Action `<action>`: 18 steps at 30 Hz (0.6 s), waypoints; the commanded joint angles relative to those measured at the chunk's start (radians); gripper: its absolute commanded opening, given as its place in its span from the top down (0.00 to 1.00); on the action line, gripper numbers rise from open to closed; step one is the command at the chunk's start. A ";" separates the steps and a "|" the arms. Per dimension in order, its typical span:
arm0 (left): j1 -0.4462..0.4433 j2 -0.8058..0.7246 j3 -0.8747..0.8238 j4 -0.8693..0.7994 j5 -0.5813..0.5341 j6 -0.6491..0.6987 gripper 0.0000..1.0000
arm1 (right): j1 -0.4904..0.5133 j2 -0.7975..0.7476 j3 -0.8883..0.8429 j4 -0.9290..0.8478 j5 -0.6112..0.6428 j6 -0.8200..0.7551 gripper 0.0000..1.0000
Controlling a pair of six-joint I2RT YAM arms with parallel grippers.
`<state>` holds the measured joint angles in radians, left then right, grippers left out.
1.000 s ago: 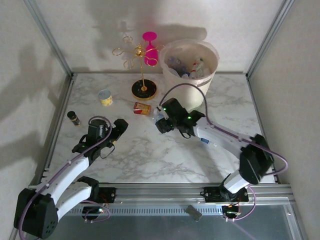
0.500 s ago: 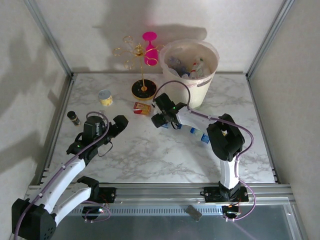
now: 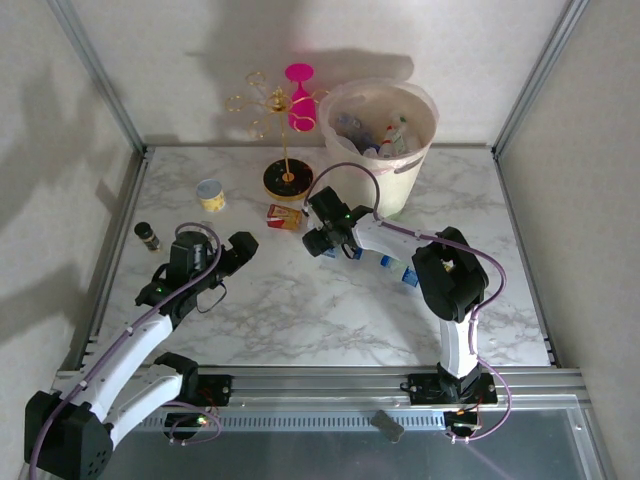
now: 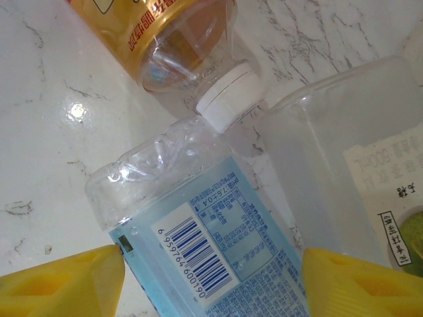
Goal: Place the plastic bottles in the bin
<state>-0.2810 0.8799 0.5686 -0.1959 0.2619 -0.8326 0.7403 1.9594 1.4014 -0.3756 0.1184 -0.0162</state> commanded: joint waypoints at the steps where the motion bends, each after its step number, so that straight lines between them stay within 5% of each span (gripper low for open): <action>1: -0.008 0.003 0.024 -0.001 -0.001 0.026 0.02 | 0.005 0.013 -0.026 -0.048 -0.062 -0.020 0.29; 18: -0.009 0.022 0.037 0.007 0.011 0.029 0.02 | 0.028 -0.001 -0.035 -0.097 -0.016 -0.018 0.32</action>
<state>-0.2810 0.8955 0.5686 -0.1955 0.2657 -0.8253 0.7593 1.9594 1.3712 -0.4519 0.0845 -0.0380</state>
